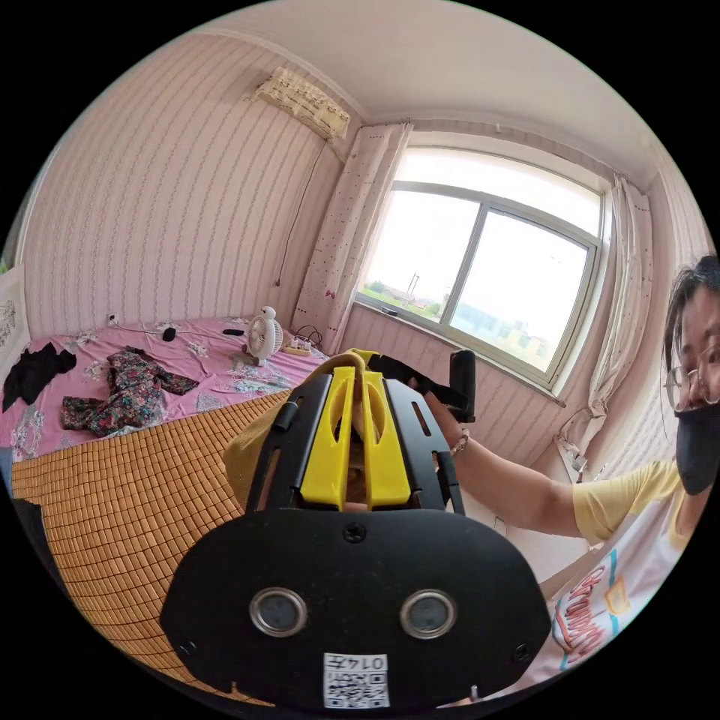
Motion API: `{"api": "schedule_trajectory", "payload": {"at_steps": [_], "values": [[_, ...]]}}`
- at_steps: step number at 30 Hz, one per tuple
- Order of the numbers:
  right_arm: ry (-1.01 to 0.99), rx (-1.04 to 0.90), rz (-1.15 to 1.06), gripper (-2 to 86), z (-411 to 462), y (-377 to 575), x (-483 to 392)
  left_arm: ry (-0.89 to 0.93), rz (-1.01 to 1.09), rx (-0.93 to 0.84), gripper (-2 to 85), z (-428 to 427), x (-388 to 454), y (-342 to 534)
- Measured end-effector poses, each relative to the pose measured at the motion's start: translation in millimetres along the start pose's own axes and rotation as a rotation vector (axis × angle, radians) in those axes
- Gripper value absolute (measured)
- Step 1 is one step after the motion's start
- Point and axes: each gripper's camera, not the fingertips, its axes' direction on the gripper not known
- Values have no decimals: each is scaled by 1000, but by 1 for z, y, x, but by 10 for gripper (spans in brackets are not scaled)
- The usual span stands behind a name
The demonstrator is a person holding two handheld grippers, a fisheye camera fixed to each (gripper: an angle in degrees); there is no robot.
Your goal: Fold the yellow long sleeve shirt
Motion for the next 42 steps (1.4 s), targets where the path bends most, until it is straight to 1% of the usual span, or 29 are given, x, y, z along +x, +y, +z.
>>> {"api": "schedule_trajectory", "payload": {"at_steps": [4, 6, 8, 10, 11, 12, 13, 15, 17, 20, 23, 25, 27, 28, 30, 32, 34, 36, 37, 39, 41, 42], "values": [[-173, 116, -24, 8, 30, 24, -38, 2, 83, 23, 10, -49, 16, 18], [-170, 87, -27, 9, 35, 46, -41, -33, 93, -47, 17, -57, 20, 51], [-95, -25, -32, 11, 40, 79, -38, -52, 56, -129, 22, -56, 14, 89], [122, -266, -10, 14, 50, 141, -22, -65, -19, -214, 22, -54, 0, 136], [180, -336, 9, 14, 53, 159, -16, -94, -103, -288, 23, -54, -14, 169], [276, -474, 57, 15, 57, 193, -5, -120, -193, -359, 23, -56, -28, 200], [339, -586, 114, 20, 58, 222, 2, -129, -240, -391, 23, -58, -35, 214], [338, -627, 181, 27, 56, 253, 1, -189, -386, -480, 24, -72, -56, 260], [347, -668, 205, 35, 62, 271, -6, -247, -453, -497, 25, -85, -66, 277], [384, -740, 164, 47, 92, 283, -23, -264, -505, -473, 17, -96, -79, 282], [268, -762, -45, 74, 148, 271, -60, -285, -473, -473, 9, -92, -89, 273], [186, -762, -248, 104, 208, 256, -100, -301, -450, -475, 5, -89, -94, 266], [182, -775, -382, 127, 253, 251, -124, -297, -386, -457, 4, -87, -96, 254], [249, -745, -443, 141, 279, 250, -134, -297, -371, -461, 6, -86, -97, 252], [378, -686, -469, 164, 311, 252, -138, -302, -335, -470, 12, -86, -100, 244], [433, -710, -497, 139, 339, 258, -136, -304, -344, -459, 16, -90, -104, 240], [530, -773, -558, 105, 361, 271, -123, -302, -367, -443, 21, -95, -109, 239], [546, -841, -556, 80, 362, 277, -111, -307, -378, -433, 34, -99, -114, 240], [517, -857, -527, 64, 354, 275, -105, -308, -377, -435, 39, -99, -115, 240], [481, -844, -499, 39, 334, 269, -102, -315, -354, -403, 60, -102, -117, 240], [491, -822, -486, 39, 306, 262, -99, -296, -282, -342, 75, -102, -114, 239], [502, -795, -450, 39, 285, 254, -96, -283, -265, -346, 86, -99, -115, 237]]}}
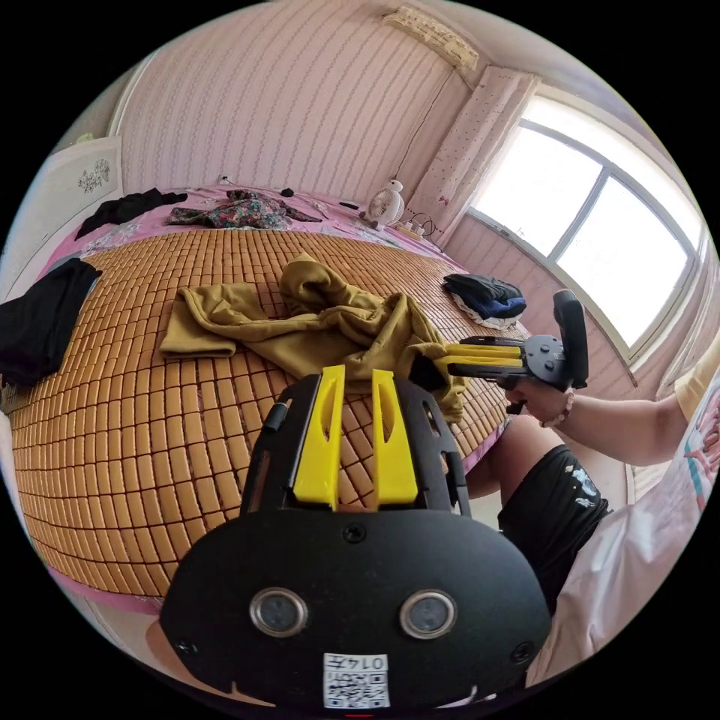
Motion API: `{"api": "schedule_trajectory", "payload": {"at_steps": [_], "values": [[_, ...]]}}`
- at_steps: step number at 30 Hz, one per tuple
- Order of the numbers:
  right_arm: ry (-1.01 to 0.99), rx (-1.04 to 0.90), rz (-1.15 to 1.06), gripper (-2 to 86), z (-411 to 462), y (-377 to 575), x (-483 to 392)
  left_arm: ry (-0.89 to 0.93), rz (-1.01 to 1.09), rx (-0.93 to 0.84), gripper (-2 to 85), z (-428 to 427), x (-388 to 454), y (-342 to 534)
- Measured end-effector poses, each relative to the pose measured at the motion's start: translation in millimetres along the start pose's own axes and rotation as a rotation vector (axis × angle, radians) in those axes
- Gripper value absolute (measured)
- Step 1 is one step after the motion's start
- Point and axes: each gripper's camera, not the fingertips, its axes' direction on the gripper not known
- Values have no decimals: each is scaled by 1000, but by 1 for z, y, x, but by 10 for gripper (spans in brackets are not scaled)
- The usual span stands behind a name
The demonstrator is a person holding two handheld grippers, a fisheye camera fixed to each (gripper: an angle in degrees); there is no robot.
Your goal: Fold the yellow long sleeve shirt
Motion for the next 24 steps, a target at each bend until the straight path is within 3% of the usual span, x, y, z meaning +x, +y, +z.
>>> {"api": "schedule_trajectory", "payload": {"at_steps": [7, 12, 18, 24], "values": [[35, -61, 375, 38, -46, 87, 83, 25, 123, -134, 79, 37, 3, -37], [89, -48, 555, 26, -62, 120, 116, 30, 128, -539, 58, 85, 6, -56], [14, 68, 600, 32, -62, 128, 149, 28, 154, -495, 45, 30, 23, -39], [-154, -119, 604, 58, -12, 135, 166, 153, 35, -420, 36, -52, 37, 0]]}}
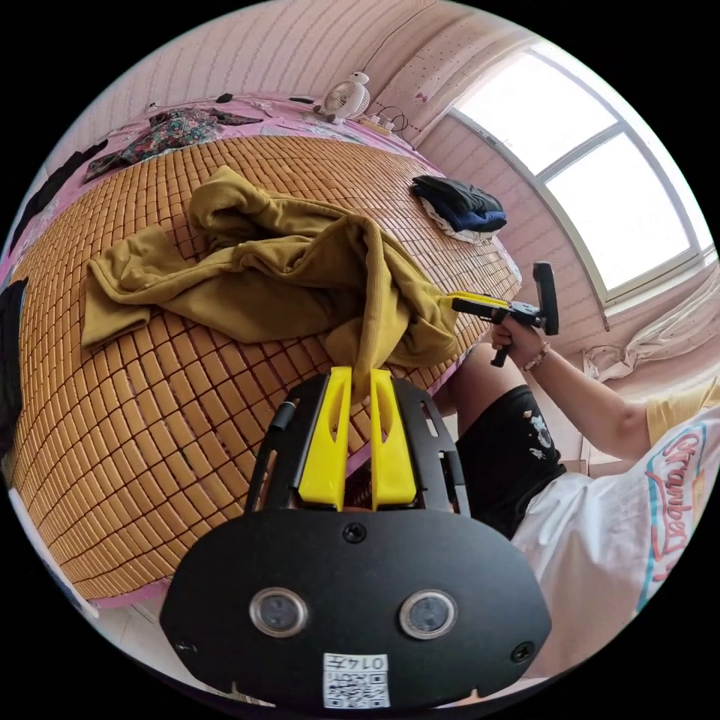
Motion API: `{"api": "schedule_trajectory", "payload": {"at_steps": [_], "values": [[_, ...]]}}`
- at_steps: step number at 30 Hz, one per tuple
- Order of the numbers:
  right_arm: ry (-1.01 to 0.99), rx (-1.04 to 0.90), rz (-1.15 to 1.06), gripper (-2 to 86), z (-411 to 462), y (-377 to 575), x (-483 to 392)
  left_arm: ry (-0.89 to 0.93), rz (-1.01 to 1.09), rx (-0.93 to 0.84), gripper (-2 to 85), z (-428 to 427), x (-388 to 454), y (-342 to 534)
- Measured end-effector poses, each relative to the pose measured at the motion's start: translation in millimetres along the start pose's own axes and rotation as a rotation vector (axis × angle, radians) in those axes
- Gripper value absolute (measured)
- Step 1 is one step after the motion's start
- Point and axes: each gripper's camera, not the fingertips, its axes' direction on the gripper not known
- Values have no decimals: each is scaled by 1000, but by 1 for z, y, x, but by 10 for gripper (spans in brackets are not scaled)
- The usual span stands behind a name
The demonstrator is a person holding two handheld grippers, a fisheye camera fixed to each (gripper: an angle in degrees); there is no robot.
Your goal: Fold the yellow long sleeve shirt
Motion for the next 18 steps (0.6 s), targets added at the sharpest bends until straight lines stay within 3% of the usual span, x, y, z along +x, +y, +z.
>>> {"api": "schedule_trajectory", "payload": {"at_steps": [3, 6, 12, 14, 18], "values": [[46, -47, -12, 44, -4, 11, -3, 64, -37, 43, 33, -22, 15, 35], [-47, -80, -26, 30, -26, 28, 2, 68, -72, 137, 29, -57, 24, 67], [-132, 296, 25, 14, -158, 69, 34, 18, -47, 370, 20, -163, 44, 120], [-250, 442, 13, 13, -207, 73, 43, 48, -54, 469, 18, -201, 50, 135], [-786, 801, 44, 11, -315, 80, 60, -38, 28, 717, 13, -301, 83, 171]]}}
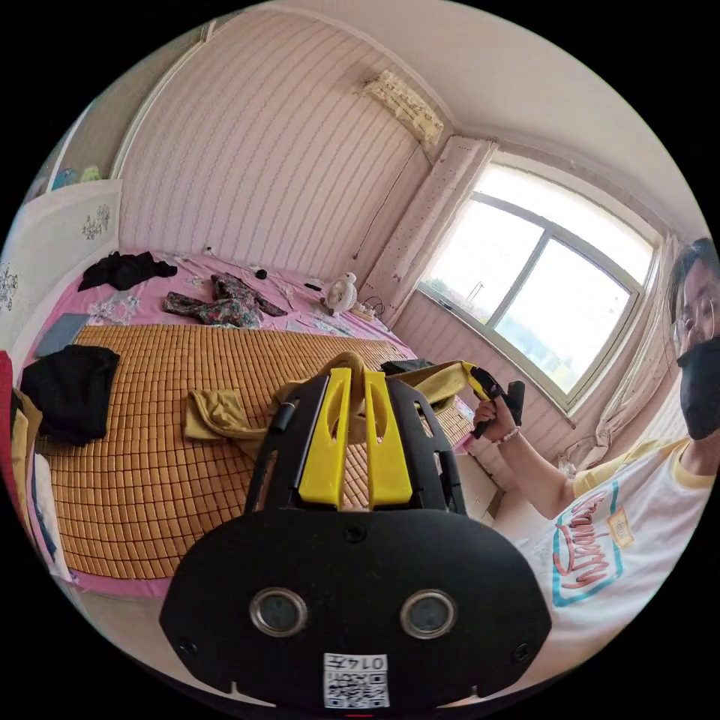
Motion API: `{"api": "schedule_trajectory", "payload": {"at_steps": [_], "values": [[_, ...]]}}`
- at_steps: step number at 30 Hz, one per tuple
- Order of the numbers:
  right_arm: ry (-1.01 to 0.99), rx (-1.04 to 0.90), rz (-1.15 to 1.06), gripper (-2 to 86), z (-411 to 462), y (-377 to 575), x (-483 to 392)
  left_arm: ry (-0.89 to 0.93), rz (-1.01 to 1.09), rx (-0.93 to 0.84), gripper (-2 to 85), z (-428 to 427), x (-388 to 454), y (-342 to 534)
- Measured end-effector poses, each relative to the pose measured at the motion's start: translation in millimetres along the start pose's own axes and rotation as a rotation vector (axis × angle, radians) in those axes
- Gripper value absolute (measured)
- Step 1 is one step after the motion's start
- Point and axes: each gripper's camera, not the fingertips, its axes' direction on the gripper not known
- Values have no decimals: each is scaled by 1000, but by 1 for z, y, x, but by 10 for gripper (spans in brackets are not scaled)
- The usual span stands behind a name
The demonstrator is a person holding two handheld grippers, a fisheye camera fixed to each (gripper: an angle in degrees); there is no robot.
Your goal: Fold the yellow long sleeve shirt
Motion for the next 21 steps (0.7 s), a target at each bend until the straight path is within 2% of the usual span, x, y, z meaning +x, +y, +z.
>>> {"api": "schedule_trajectory", "payload": {"at_steps": [4, 7, 11, 15, 18, 21], "values": [[-323, 170, -39, 10, -31, -47, -75, -43, 99, 205, 9, -86, 28, -26], [-455, 228, -110, 10, -53, -74, -128, 14, 147, 369, 7, -154, 49, -37], [-555, 244, -235, 10, -82, -100, -195, 54, 257, 584, 6, -242, 87, -38], [-639, 270, -465, 9, -123, -110, -283, 146, 362, 785, 5, -321, 118, -33], [-672, 322, -670, 9, -155, -103, -346, 181, 452, 874, 5, -366, 130, -31], [-653, 344, -783, 9, -166, -102, -379, 106, 494, 895, 4, -384, 137, -33]]}}
